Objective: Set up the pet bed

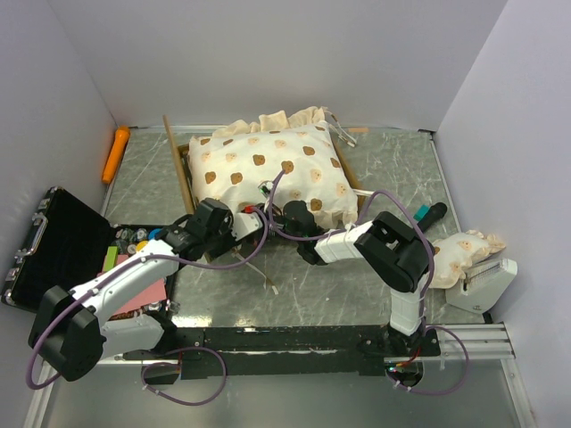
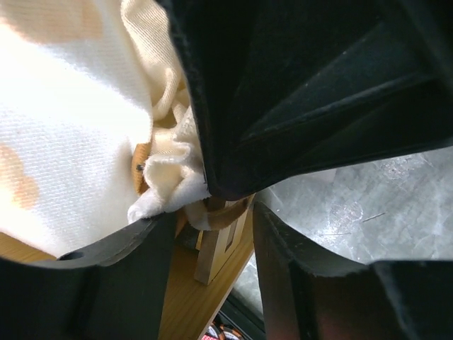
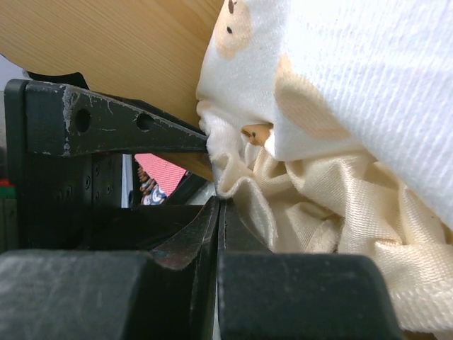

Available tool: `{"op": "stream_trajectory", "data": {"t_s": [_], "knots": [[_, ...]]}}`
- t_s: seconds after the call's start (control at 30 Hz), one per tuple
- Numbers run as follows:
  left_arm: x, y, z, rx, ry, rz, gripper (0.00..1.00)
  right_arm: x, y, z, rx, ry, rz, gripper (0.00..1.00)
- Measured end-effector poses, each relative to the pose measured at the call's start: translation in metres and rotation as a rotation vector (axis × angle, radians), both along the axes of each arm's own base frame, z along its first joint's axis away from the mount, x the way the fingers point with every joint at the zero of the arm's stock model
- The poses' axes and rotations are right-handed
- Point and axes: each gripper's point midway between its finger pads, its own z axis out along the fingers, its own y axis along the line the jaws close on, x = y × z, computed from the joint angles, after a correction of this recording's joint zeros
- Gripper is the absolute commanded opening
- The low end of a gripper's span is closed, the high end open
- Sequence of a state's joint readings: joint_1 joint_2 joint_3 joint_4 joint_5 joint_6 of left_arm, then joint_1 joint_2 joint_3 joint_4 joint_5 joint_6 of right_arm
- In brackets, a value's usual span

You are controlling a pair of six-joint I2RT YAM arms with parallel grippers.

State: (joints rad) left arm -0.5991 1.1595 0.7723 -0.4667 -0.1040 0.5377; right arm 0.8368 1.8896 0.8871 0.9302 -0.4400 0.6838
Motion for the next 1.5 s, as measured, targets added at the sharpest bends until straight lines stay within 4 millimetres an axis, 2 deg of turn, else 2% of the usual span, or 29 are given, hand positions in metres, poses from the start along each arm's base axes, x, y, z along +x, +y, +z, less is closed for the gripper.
{"op": "stream_trajectory", "data": {"t_s": [0.07,0.1,0.23,0.27,0.6,0.73,0.87,0.93,1.07,1.17,1.33,1.5], "knots": [[0.000,0.000,0.000,-0.003,-0.004,-0.001,0.50,0.000,0.000,0.000,0.001,-0.001,0.000,0.00],[0.001,-0.001,0.000,-0.005,-0.008,-0.001,0.45,0.000,0.000,0.001,0.002,-0.002,0.000,0.00],[0.002,-0.002,-0.001,-0.012,-0.014,0.000,0.03,-0.001,0.000,0.001,0.004,0.000,0.008,0.00],[0.001,-0.003,-0.002,-0.017,-0.007,-0.007,0.01,-0.002,0.000,0.001,0.004,0.001,0.010,0.00],[-0.010,-0.007,0.008,-0.048,-0.005,-0.081,0.01,0.001,-0.001,-0.007,-0.007,0.016,0.004,0.00],[-0.032,-0.014,0.023,-0.123,0.010,-0.160,0.01,0.005,-0.003,-0.008,-0.012,0.017,-0.007,0.00],[-0.054,-0.018,0.026,-0.159,0.056,-0.229,0.01,0.005,-0.004,-0.010,-0.019,0.015,-0.009,0.00],[-0.059,-0.018,0.024,-0.161,0.074,-0.240,0.01,0.005,-0.004,-0.012,-0.032,0.007,-0.008,0.27],[-0.055,-0.014,0.026,-0.159,0.060,-0.201,0.01,-0.002,-0.006,-0.012,-0.046,-0.039,0.038,0.47],[-0.048,-0.009,0.028,-0.150,0.035,-0.163,0.01,-0.014,-0.021,-0.020,-0.111,-0.092,0.055,0.60],[-0.044,-0.008,0.030,-0.162,0.024,-0.140,0.01,-0.044,-0.048,-0.048,-0.270,-0.196,0.088,0.64],[-0.044,-0.007,0.033,-0.170,0.016,-0.134,0.01,-0.072,-0.048,-0.082,-0.416,-0.253,0.144,0.61]]}}
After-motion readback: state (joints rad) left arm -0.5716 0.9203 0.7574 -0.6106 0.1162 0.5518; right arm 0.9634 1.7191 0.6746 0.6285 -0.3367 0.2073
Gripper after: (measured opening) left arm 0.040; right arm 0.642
